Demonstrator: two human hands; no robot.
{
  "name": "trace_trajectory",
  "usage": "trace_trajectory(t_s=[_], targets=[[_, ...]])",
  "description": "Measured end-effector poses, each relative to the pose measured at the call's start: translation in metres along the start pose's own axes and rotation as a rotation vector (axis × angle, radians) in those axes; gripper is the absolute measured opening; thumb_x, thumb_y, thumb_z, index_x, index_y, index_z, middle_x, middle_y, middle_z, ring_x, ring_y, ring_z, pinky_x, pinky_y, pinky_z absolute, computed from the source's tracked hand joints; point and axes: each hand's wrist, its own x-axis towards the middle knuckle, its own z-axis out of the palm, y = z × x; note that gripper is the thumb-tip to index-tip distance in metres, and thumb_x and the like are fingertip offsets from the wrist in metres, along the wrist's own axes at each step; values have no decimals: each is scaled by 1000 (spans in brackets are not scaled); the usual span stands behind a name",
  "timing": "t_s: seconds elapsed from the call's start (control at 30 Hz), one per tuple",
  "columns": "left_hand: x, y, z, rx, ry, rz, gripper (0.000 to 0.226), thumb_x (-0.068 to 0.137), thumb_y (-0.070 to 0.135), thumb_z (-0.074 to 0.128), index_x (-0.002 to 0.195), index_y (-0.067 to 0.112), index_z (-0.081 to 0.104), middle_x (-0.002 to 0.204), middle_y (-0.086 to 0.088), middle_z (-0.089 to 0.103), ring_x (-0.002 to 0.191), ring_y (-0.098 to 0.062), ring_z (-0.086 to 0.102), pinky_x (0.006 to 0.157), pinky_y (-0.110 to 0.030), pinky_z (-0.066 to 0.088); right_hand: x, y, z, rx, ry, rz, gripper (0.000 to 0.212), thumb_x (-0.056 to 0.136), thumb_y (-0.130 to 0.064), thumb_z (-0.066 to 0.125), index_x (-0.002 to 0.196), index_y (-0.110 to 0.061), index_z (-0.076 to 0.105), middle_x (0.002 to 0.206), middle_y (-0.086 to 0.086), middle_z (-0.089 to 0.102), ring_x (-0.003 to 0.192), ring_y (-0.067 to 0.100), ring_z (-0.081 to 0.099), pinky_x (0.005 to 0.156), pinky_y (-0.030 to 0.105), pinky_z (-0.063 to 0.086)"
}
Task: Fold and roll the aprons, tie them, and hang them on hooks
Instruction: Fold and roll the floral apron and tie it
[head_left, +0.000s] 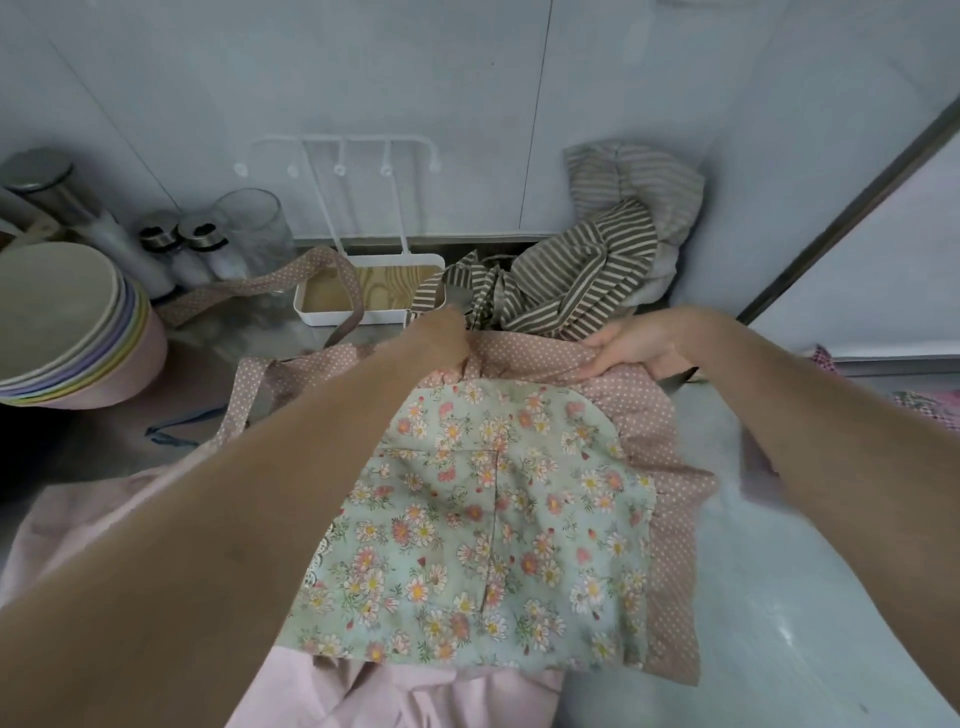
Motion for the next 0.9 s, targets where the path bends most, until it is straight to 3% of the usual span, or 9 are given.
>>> trace_trajectory(t_s=[0.13,0.17,0.23,0.3,0.33,0.47,0.53,0.73,0.9], targets=[[-2,10,10,79,49,-64,49,91,-5,39,138,-3,23,128,-26,50,118,-40,51,90,-42,45,7,0,4,-531,457,-28,55,87,-21,65,136,-8,42,143,13,40,129,29,41,106,37,38],[-1,8,11,99,61,-70,55,91,-6,39,141,-3,18,128,-25,50,118,-40,51,91,-42,44,6,1,5,-506,465,-53,65,85,-24,68,140,-9,36,146,11,36,132,27,37,106,35,36],[-1,0,11,135,95,-80,61,91,-6,39,145,-1,10,129,-23,51,118,-39,51,91,-42,45,5,5,0,-211,263,-26,80,82,-22,71,146,-12,25,150,7,29,137,24,31,111,37,31],[-1,-9,11,124,111,-103,60,91,-6,40,144,1,14,127,-23,52,117,-39,52,89,-43,45,0,7,1,-60,105,41,75,80,-13,71,144,-11,31,147,10,36,133,25,39,110,40,34],[-3,-10,10,101,112,-118,57,91,-6,41,142,1,18,127,-24,51,116,-39,52,89,-43,45,4,10,0,-118,166,50,72,79,-12,72,141,-9,35,142,10,43,127,26,44,106,39,38],[-13,-2,3,17,82,-54,58,92,0,45,144,2,17,142,-21,30,127,-40,40,98,-44,40,19,5,12,-704,732,26,30,90,-5,54,119,2,52,106,14,58,90,26,56,75,31,42],[-19,-5,0,-19,50,-16,60,92,2,46,144,5,16,143,-21,27,127,-42,39,98,-46,40,23,1,25,-856,835,68,29,92,-3,47,121,-2,49,116,14,55,104,30,55,75,35,40],[-47,-35,-6,84,-20,120,41,93,12,45,131,1,37,133,-15,40,120,-32,45,92,-37,41,32,-12,60,-961,813,-59,55,90,-5,49,141,-7,28,140,17,32,121,36,45,88,44,44],[-93,-58,-7,88,134,142,40,94,16,46,132,4,36,131,-16,37,116,-36,49,93,-41,43,20,-30,117,-923,776,-319,59,92,-13,53,144,-10,24,143,16,29,104,29,54,74,35,50]])
